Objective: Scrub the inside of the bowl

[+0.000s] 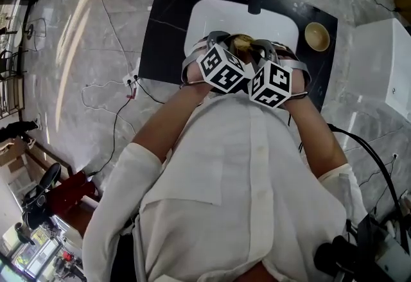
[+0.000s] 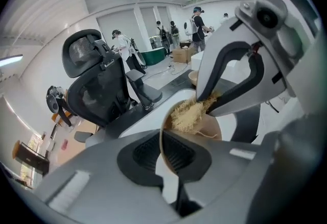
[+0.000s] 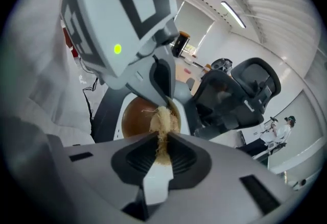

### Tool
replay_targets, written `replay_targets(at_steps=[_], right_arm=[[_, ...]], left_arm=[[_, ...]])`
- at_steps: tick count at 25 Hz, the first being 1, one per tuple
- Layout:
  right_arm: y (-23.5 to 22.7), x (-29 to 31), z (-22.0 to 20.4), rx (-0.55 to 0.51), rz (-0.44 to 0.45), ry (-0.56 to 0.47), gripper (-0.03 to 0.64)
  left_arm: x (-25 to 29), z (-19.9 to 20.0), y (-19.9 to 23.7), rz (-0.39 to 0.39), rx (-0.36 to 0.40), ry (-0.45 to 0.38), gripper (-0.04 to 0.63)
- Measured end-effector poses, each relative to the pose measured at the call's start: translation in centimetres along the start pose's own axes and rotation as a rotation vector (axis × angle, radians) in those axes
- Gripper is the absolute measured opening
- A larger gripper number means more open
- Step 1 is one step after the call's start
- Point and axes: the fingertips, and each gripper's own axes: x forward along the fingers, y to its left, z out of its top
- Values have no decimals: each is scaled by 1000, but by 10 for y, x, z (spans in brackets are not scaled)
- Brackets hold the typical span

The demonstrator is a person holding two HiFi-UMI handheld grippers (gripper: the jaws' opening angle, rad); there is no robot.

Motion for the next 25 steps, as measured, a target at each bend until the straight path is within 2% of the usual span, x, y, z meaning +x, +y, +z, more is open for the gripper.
replay_targets(at_steps=[9,17,22,25], right_arm=[[21,6,-28,102,36,71,46],[31,4,-14,119,118,10,46],[15,-3,3,83,65,-31,46],[3,-4,2,60,8,-10,46]], left_arm=[[-7,24,0,27,-78,-88,20],[-7,34,1,44,-140,-117,17],[-6,31,-8,17,-141,-99,12],[-6,30,-10,17,-139,-95,12]])
